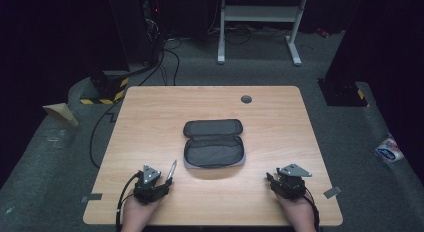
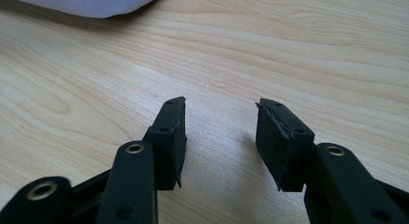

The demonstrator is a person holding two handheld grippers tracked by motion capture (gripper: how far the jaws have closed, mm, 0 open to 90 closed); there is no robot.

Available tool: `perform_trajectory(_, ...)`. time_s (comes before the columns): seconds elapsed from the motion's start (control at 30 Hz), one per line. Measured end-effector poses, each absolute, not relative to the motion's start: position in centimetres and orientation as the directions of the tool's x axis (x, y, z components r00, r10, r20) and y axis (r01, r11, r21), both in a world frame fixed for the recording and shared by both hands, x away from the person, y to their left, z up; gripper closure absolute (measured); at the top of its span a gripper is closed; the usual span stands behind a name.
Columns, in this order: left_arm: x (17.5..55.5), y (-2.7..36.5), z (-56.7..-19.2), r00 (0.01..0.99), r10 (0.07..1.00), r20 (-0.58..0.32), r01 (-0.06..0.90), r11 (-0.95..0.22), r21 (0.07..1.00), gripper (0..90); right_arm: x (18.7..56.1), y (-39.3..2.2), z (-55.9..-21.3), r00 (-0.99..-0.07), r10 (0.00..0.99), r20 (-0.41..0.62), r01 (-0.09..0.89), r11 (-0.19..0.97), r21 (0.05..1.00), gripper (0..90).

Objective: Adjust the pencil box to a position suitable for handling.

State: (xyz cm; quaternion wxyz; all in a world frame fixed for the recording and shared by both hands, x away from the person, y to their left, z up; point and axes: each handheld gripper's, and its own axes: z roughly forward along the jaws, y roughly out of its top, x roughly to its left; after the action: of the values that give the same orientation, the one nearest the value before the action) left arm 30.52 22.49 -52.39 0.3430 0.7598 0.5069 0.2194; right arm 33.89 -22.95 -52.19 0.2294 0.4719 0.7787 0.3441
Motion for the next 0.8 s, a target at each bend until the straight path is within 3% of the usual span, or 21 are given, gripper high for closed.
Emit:
perform_trajectory(0.17, 30.53, 23.01, -52.34, 0.412, 0.911, -0.035, 0.619, -0.251, 0.744, 54.7, 33.95, -22.96, -52.20, -0.453, 0.891, -0.034, 0.577, 0.322, 0.751, 52.9)
perform_trajectory(0.53, 30.05, 23.02, -52.75, 0.402, 0.915, -0.028, 0.592, -0.237, 0.770, 56.1, 34.14, -23.03, -52.24, -0.441, 0.897, -0.018, 0.594, 0.307, 0.744, 51.0)
perform_trajectory(0.67, 30.26, 22.74, -52.75, 0.416, 0.909, -0.036, 0.589, -0.239, 0.772, 63.5, 34.17, -23.01, -52.26, -0.438, 0.899, -0.022, 0.597, 0.309, 0.741, 49.9)
perform_trajectory(0.8, 30.31, 22.26, -52.75, 0.439, 0.898, 0.011, 0.569, -0.288, 0.770, 67.6, 33.93, -22.98, -52.23, -0.446, 0.895, -0.022, 0.591, 0.313, 0.744, 49.2)
